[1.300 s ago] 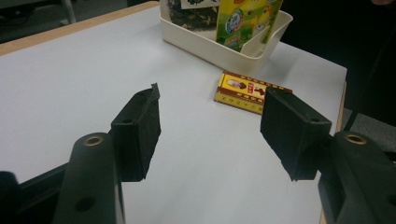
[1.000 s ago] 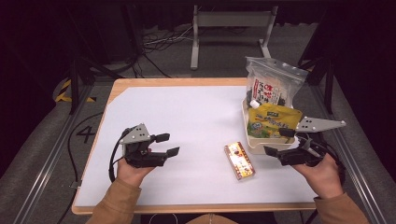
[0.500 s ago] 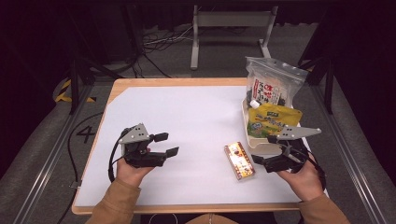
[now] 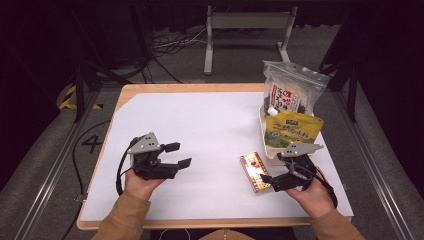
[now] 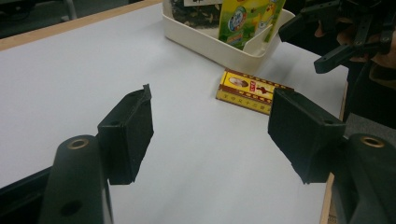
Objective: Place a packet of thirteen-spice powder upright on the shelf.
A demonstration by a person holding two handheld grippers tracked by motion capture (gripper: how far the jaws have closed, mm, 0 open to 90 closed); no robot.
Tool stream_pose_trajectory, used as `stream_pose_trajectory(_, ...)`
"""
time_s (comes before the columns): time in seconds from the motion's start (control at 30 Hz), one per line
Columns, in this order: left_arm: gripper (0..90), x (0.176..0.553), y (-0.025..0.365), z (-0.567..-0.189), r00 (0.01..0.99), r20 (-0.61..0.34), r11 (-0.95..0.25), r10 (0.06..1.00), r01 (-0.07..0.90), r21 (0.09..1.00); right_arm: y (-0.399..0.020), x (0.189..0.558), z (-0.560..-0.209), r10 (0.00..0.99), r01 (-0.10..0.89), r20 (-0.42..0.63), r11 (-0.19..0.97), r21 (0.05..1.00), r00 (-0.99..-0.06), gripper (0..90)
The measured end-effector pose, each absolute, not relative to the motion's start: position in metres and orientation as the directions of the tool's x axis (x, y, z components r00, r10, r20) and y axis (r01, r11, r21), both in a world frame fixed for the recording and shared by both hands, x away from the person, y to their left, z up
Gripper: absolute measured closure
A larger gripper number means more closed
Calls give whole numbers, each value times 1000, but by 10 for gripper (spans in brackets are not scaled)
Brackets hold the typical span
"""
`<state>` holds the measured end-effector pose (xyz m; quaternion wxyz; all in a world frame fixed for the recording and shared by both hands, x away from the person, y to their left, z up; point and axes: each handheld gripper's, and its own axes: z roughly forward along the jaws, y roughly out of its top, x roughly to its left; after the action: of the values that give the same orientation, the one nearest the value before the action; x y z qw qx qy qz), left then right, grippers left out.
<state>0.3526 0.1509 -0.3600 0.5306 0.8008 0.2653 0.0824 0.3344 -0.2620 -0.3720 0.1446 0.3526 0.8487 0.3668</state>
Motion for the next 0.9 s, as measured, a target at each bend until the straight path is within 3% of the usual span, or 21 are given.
stream_pose_trajectory(0.9,294,353,150,-362,842,-160,-303,515,353,885,-239,343,-406,698,553,16,554,623,-716,37)
